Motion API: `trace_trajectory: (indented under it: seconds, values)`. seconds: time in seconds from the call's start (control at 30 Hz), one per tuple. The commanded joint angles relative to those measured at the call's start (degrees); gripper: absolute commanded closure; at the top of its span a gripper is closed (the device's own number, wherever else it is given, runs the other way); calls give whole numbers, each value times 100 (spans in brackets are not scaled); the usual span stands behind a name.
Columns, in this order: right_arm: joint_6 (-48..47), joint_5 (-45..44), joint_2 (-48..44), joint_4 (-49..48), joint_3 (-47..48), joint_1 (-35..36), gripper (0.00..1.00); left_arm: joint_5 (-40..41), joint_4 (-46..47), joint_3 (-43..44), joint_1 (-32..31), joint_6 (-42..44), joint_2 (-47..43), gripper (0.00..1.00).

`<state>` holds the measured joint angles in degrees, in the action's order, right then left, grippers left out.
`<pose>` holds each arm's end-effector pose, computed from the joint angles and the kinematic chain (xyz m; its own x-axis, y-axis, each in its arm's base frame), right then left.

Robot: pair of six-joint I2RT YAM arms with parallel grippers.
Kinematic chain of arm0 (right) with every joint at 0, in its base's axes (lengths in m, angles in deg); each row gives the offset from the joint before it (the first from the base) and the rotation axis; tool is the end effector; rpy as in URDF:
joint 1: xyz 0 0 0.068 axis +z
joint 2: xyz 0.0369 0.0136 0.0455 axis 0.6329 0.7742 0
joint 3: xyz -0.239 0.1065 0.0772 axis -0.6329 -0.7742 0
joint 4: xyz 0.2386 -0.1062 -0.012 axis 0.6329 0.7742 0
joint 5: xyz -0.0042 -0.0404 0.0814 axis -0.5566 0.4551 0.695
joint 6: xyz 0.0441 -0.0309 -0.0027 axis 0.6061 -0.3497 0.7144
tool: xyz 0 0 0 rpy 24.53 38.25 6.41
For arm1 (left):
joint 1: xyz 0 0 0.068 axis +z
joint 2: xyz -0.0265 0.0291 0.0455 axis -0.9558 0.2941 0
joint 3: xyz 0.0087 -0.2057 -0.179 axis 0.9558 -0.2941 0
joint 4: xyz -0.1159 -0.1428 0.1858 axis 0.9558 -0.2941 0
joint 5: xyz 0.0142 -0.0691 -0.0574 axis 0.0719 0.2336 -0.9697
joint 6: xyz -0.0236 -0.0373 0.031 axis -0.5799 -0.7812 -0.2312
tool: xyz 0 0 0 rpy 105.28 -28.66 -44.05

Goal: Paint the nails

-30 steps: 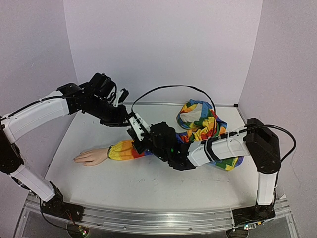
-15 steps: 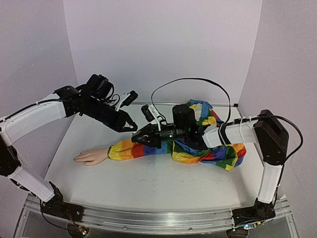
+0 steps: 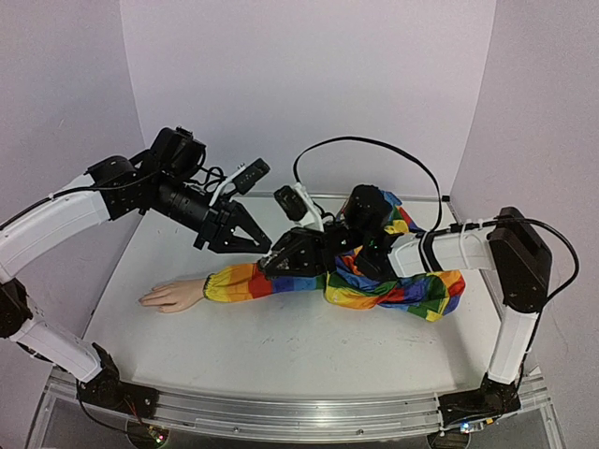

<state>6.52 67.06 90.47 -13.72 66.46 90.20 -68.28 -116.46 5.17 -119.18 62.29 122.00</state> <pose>0.2211 0.3265 0.3009 -0.1884 0.0626 -0.9801 -0.7779 -0.6187 0.1100 0.1804 -0.2278 0.3799 -0.3341 0.4562 -0.8248 0.9213 -0.0269 -0.3880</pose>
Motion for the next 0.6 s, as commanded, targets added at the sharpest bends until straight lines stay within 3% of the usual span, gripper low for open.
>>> trace_trajectory:
  seconds: [0.0,0.17,0.33,0.4,0.57]
  values:
    - [-113,-930,-896,-2034,78,34,100,334,-455,-76,-355,76,32,66]
    - [-579,-1467,-1102,-1882,-624,-282,100,1579,-280,-276,-284,-173,-753,35]
    - [-1807,-2319,-1449,-753,-1047,-479,100,2175,228,-746,-127,-800,-1714,23]
    - [-2342,-3134,-1591,315,-924,-457,100,2705,562,-920,-128,-1330,-1947,19]
    - [-3337,-5950,-1691,1693,-663,-45,100,3699,1484,-1231,-127,-3226,-1989,9]
